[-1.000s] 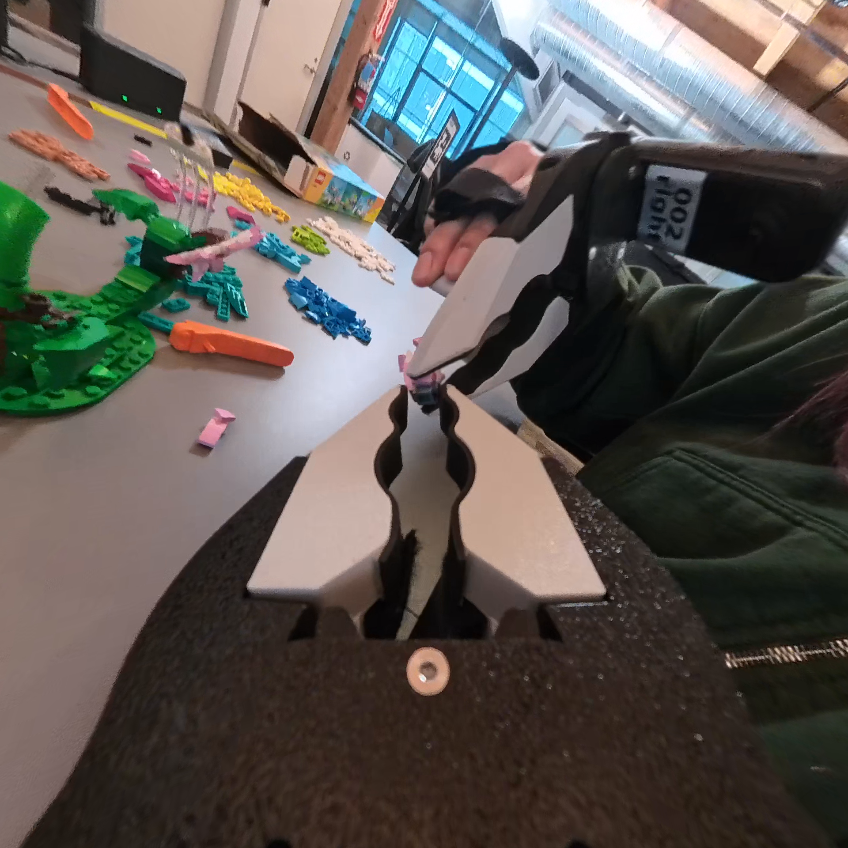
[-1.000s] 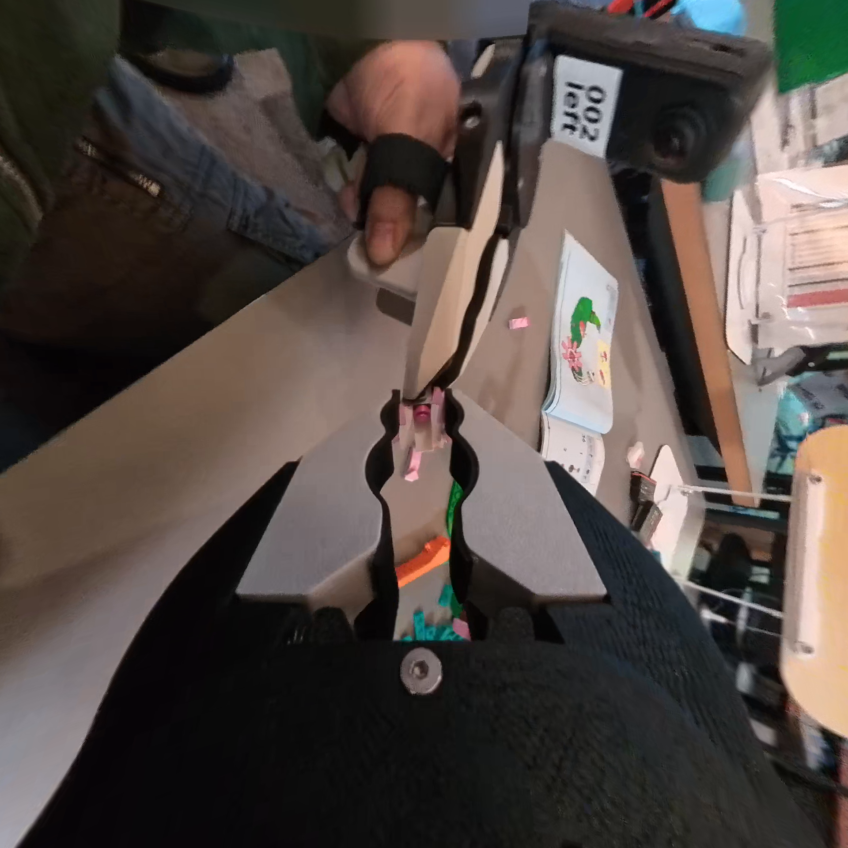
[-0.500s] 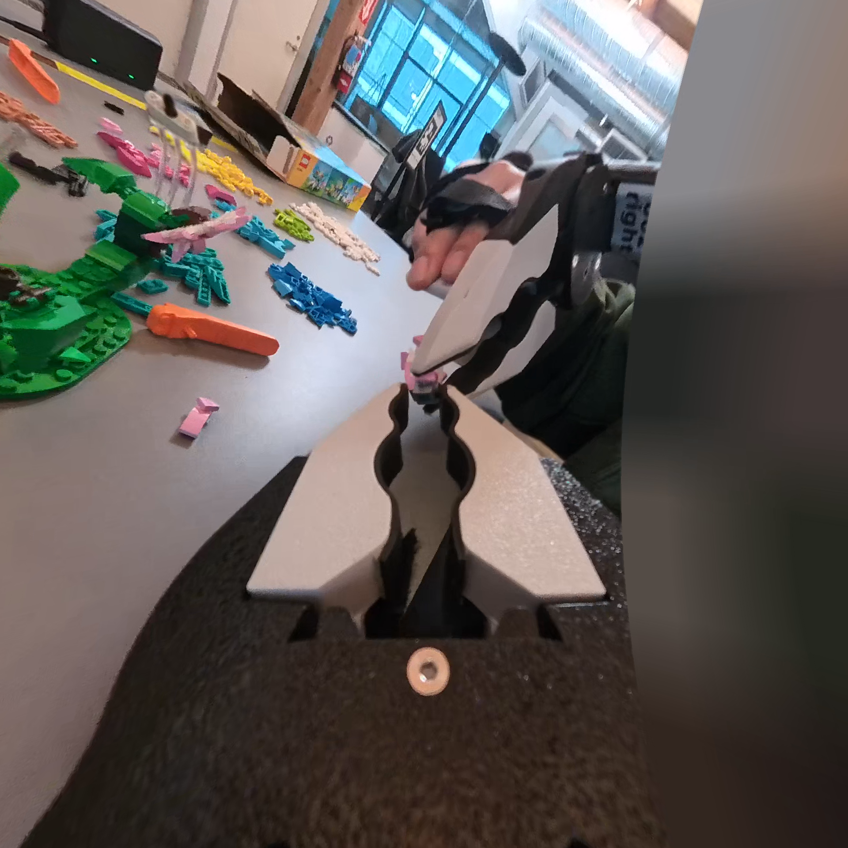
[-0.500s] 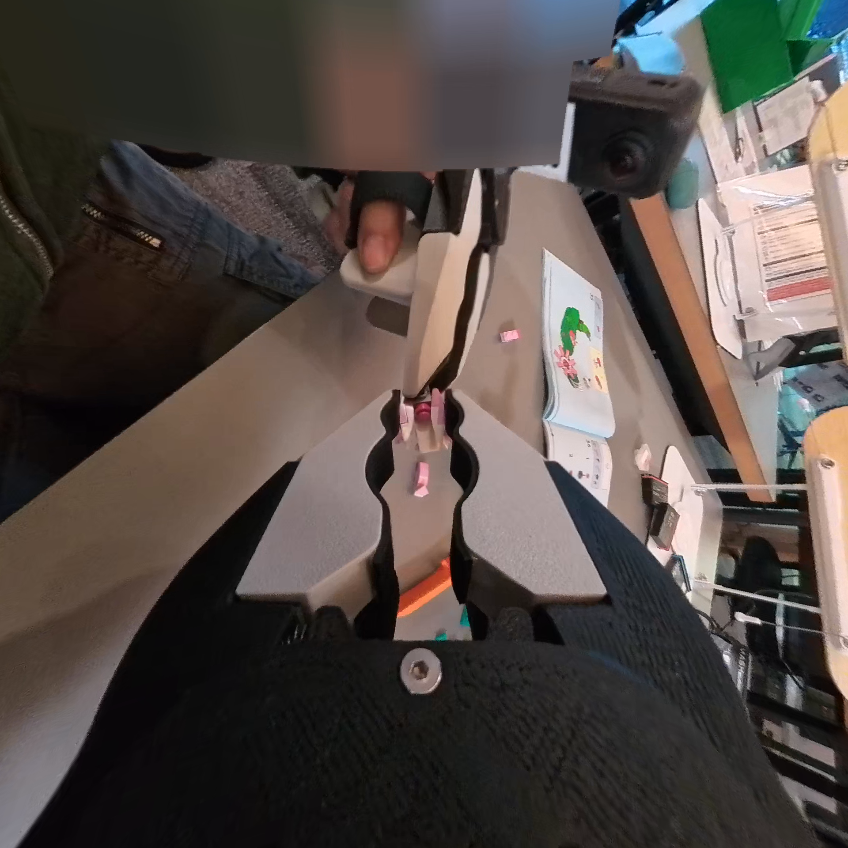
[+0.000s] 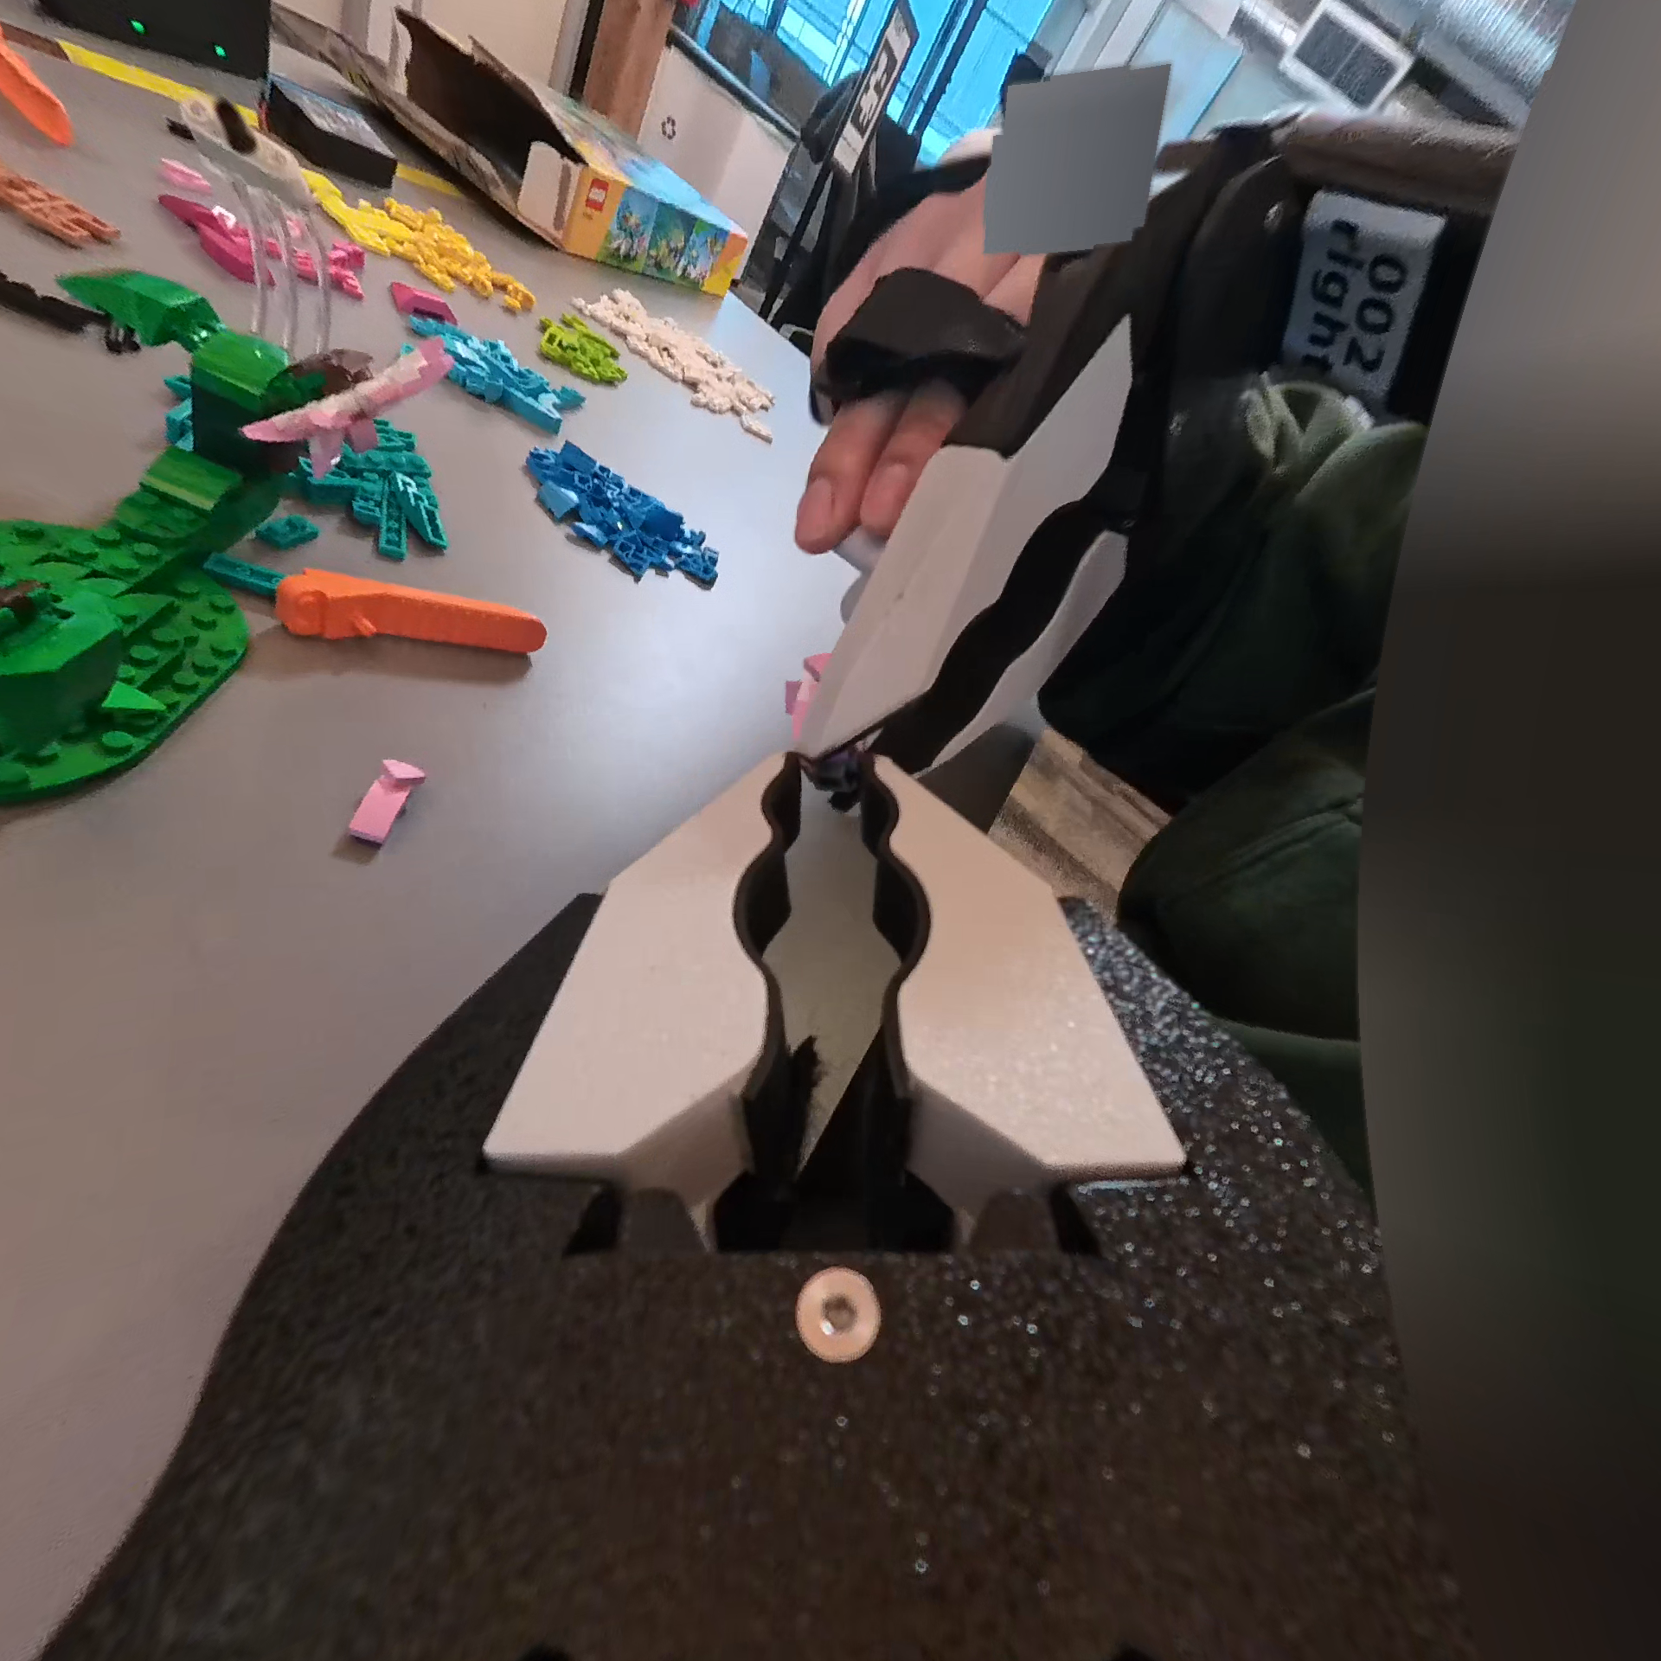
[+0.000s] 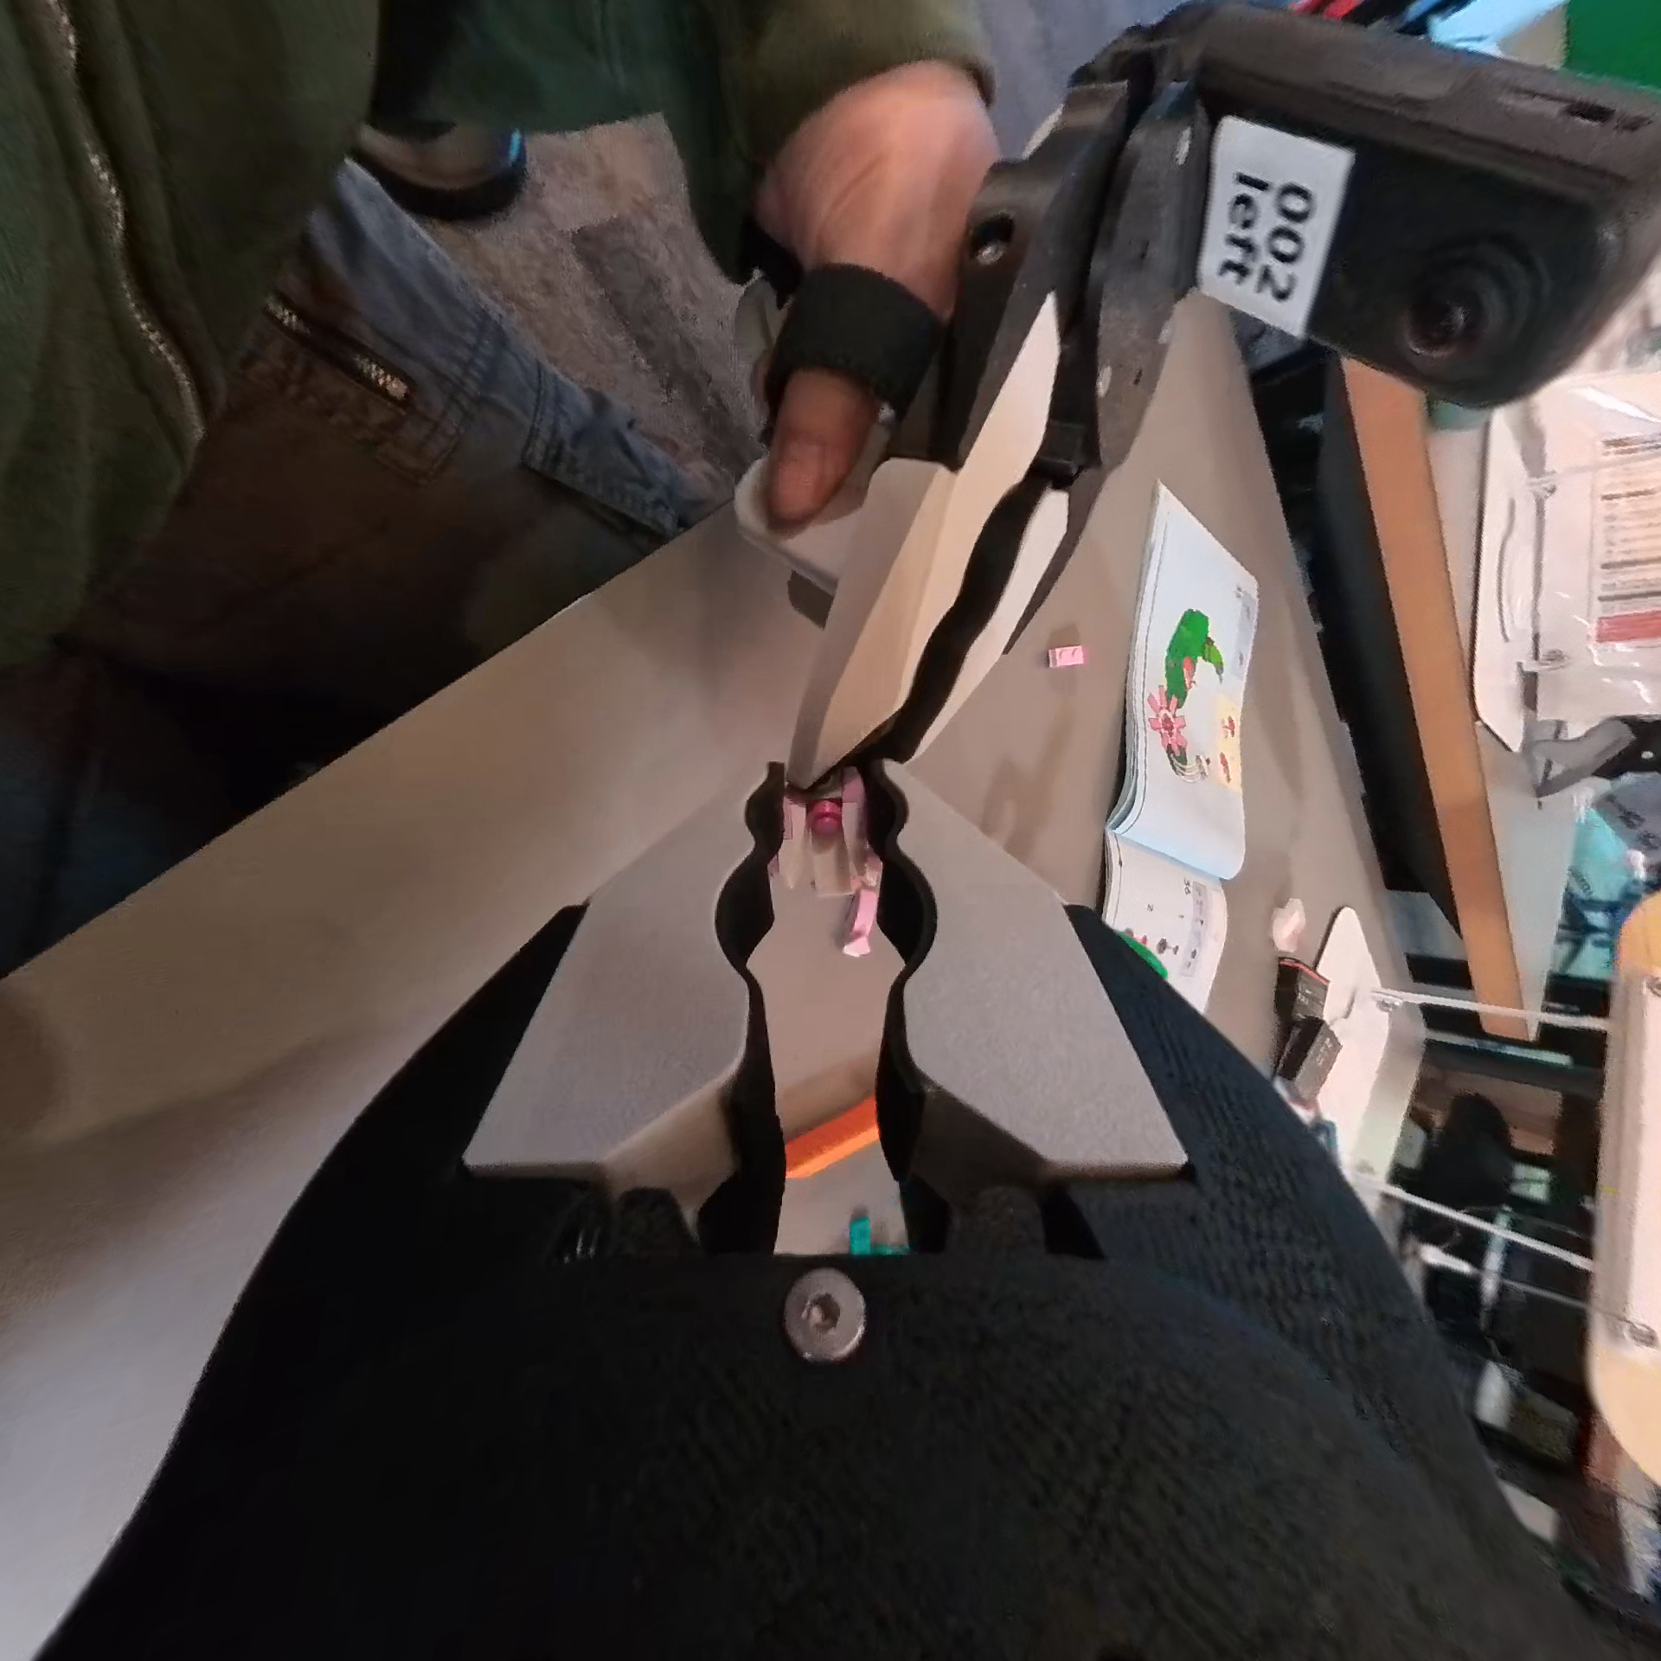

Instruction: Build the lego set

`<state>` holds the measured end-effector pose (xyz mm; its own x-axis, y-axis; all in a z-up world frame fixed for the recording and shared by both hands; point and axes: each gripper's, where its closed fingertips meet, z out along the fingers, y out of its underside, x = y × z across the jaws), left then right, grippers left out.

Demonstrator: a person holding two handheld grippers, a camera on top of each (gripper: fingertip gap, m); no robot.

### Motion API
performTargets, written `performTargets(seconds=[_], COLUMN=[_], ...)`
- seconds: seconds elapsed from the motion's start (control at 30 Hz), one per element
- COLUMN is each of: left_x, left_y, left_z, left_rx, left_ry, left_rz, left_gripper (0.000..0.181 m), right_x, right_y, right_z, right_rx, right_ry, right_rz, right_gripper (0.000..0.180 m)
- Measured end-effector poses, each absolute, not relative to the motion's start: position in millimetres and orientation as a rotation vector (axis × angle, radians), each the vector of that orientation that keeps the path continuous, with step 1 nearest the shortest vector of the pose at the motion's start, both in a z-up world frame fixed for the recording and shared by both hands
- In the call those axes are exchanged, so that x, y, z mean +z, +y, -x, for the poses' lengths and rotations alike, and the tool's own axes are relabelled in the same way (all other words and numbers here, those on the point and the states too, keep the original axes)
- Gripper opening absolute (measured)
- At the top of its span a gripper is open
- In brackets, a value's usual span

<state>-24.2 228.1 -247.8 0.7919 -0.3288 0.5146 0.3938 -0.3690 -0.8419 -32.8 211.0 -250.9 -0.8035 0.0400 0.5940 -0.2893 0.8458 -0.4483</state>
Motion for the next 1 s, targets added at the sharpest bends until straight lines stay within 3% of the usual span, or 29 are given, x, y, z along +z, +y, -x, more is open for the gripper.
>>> performTargets(seconds=[0.03, 0.23, 0.5, 0.6, 1.0], left_x=[-245, -238, -230, -225, -235], left_y=[228, 228, 227, 226, 233], left_z=[25, 28, 27, 24, 33], left_rx=[-0.770, -0.897, -1.032, -1.053, -0.655], left_ry=[-0.061, -0.149, -0.191, -0.173, -0.141], left_rz=[1.775, 1.709, 1.615, 1.578, 1.773], left_gripper=[0.011, 0.026, 0.023, 0.015, 0.008], right_x=[-248, -235, -227, -226, -237], right_y=[211, 208, 209, 210, 219], right_z=[33, 33, 35, 35, 44], right_rx=[0.758, 0.950, 0.949, 0.943, 0.614], right_ry=[-2.402, -2.327, -2.252, -2.241, -2.251], right_rz=[-0.148, -0.031, -0.052, -0.053, -0.110], right_gripper=[0.016, 0.017, 0.016, 0.017, 0.017])
